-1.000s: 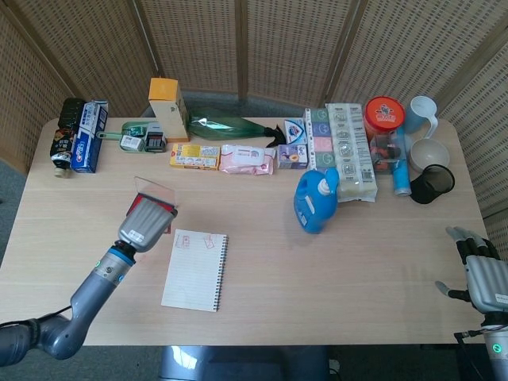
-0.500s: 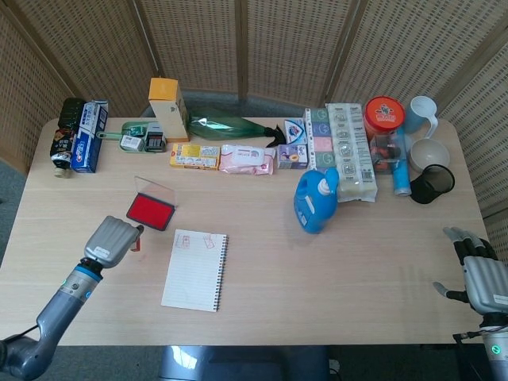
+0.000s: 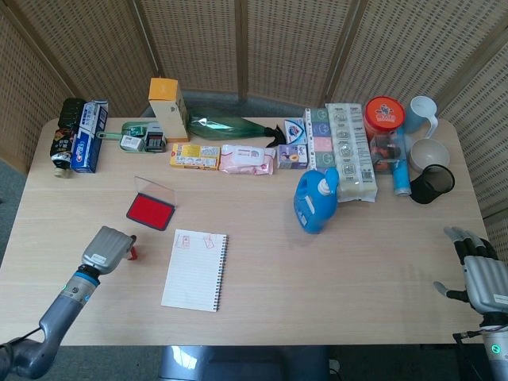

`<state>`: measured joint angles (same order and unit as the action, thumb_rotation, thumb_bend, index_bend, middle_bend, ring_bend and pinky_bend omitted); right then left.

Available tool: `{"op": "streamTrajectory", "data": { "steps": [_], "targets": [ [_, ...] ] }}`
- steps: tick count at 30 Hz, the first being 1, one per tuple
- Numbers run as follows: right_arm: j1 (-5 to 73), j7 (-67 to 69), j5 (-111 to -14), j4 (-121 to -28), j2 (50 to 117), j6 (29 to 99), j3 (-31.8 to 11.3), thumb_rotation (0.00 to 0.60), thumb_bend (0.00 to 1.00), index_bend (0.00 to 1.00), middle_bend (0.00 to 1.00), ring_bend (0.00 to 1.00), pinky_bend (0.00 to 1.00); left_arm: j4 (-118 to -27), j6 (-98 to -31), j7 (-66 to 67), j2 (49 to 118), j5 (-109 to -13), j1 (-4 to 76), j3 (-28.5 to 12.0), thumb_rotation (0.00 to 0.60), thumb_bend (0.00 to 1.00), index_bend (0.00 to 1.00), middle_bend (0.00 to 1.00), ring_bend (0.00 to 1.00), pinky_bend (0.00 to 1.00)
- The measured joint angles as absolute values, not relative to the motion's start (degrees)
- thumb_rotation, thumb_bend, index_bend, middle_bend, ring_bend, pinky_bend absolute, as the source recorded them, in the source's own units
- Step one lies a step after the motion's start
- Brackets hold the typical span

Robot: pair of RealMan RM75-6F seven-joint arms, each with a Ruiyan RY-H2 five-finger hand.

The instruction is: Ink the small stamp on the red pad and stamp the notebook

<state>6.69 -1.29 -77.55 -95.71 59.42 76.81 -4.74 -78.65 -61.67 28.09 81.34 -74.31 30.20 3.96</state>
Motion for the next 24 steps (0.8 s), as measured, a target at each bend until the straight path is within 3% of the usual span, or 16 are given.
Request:
{"op": "streamTrajectory", "data": {
  "steps": [5,10,24],
  "targets": [
    [6.68,-1.19,-77.63,-95.74,59.37,76.87,-4.75,0.600,0.00,0.09,0.10,0.11,0.10,-78.34,-62.06,28.95,81.74,-74.68,29.78,3.41,0.600,0.27,0.63,1.00,1.00,1.00],
    [6.65,-1.25,-77.62,-95.84,59.32,76.91,-4.72,0.600,0.00,0.09,0.10,0.11,0.10,-79.00,-62.45,29.97,81.48,-74.63,29.50,2.73,0.600,0.18,0.62,1.00,1.00,1.00],
    [6.68,-1.49,-77.36,-96.13,59.27,76.74,-4.72,0.600,0.01,0.09,0.10,0.11,0.10,-80.20,-62.85,32.13,80.83,-74.70,29.38,1.07,0.600,0.17,0.61,1.00,1.00,1.00]
  ]
}}
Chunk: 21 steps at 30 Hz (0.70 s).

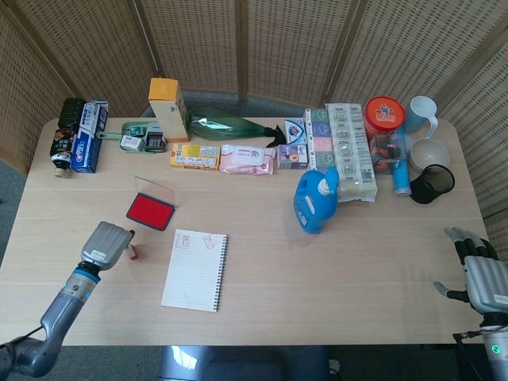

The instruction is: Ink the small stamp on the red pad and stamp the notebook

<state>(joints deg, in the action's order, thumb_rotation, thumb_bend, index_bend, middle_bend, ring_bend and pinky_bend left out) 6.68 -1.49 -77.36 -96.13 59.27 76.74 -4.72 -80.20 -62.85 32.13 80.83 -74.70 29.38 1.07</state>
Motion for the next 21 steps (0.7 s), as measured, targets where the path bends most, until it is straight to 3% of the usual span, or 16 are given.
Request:
{"op": "streamTrajectory", "data": {
  "steps": [16,19,21],
  "targets": [
    [6.73,-1.58,-77.27,-96.30,59.13,76.55,-4.66,0.600,0.01,0.09,0.11,0.11,0.10,-84.69,-64.84,30.85,76.41,-75.85,28.81,-0.18,0.600,0.17,0.61,1.00,1.00,1.00],
    [6.69,-1.60,-77.26,-96.35,59.11,76.68,-4.69,0.600,0.01,0.09,0.11,0.11,0.10,-86.93,-66.86,29.54,73.62,-76.54,28.04,-0.59,0.600,0.15,0.55,1.00,1.00,1.00],
    [6.68,-1.61,-77.31,-96.33,59.11,76.83,-4.75,0.600,0.01,0.09,0.11,0.11,0.10,-88.84,-68.61,28.50,71.40,-76.85,27.20,-0.70,0.600,0.12,0.48,0.95,0.98,0.91]
  ]
}}
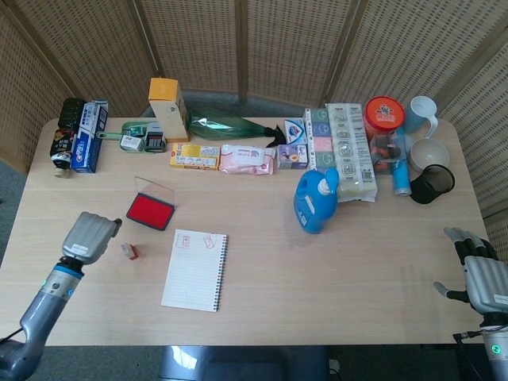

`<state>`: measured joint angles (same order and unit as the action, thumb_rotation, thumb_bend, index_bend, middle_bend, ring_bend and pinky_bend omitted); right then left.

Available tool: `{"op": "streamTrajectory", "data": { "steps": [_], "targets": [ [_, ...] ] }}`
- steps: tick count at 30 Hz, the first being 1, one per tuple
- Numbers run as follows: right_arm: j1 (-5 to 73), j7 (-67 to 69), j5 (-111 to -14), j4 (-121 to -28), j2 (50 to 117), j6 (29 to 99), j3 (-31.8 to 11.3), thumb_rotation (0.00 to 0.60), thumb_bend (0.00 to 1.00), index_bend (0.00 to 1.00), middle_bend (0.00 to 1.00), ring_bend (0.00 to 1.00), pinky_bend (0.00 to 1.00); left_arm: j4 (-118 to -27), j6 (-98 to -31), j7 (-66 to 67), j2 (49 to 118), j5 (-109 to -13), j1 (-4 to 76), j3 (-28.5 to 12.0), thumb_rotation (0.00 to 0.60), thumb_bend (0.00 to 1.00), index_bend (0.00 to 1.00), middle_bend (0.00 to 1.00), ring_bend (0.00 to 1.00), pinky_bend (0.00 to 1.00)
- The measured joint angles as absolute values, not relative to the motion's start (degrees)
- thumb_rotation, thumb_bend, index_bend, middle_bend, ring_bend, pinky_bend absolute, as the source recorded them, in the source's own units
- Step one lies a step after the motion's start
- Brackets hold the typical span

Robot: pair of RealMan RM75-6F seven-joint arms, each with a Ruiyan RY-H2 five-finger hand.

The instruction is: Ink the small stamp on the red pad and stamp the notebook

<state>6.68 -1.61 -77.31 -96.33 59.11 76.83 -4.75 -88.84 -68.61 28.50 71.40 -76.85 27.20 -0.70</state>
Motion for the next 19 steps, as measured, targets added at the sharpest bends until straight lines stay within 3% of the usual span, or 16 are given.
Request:
{"op": "streamTrajectory", "data": {
  "steps": [2,3,4,7,8,13,19],
  "targets": [
    [6.66,-1.59,-77.38,-96.30,59.16,77.00,-4.79,0.600,0.01,0.09,0.11,0.11,0.10,-91.59,-69.93,27.14,68.23,-76.82,25.94,-0.62,0.600,0.09,0.37,0.73,0.87,0.72],
    [6.62,-1.60,-77.49,-96.27,59.22,77.19,-4.81,0.600,0.01,0.09,0.11,0.11,0.10,-93.30,-70.22,26.37,66.35,-76.62,25.20,-0.48,0.600,0.06,0.30,0.56,0.77,0.62],
    [6.59,-1.63,-77.63,-96.24,59.29,77.38,-4.82,0.600,0.00,0.09,0.10,0.11,0.10,-94.64,-70.30,25.69,64.94,-76.32,24.59,-0.30,0.600,0.04,0.24,0.41,0.66,0.56],
    [6.41,-1.85,-78.40,-95.98,59.67,78.56,-4.87,0.600,0.00,0.09,0.09,0.10,0.10,-98.96,-69.94,22.58,60.45,-74.88,22.48,0.83,0.600,0.01,0.12,0.17,0.24,0.47],
    [6.33,-1.94,-78.71,-95.87,59.83,79.00,-4.89,0.600,0.00,0.09,0.09,0.10,0.10,-99.96,-69.79,21.63,59.32,-74.54,21.81,1.27,0.600,0.00,0.11,0.13,0.18,0.45],
    [5.81,-2.31,-80.31,-95.48,60.48,81.19,-4.94,0.599,0.00,0.09,0.08,0.09,0.10,-101.11,-72.31,17.65,57.37,-75.12,17.58,3.05,0.600,0.00,0.09,0.03,0.11,0.27],
    [5.26,-2.42,-81.10,-95.36,60.86,82.88,-5.12,0.600,0.00,0.09,0.08,0.09,0.10,-96.38,-82.33,13.25,59.98,-80.20,12.46,3.59,0.600,0.00,0.08,0.01,0.08,0.21]
  ]
}}
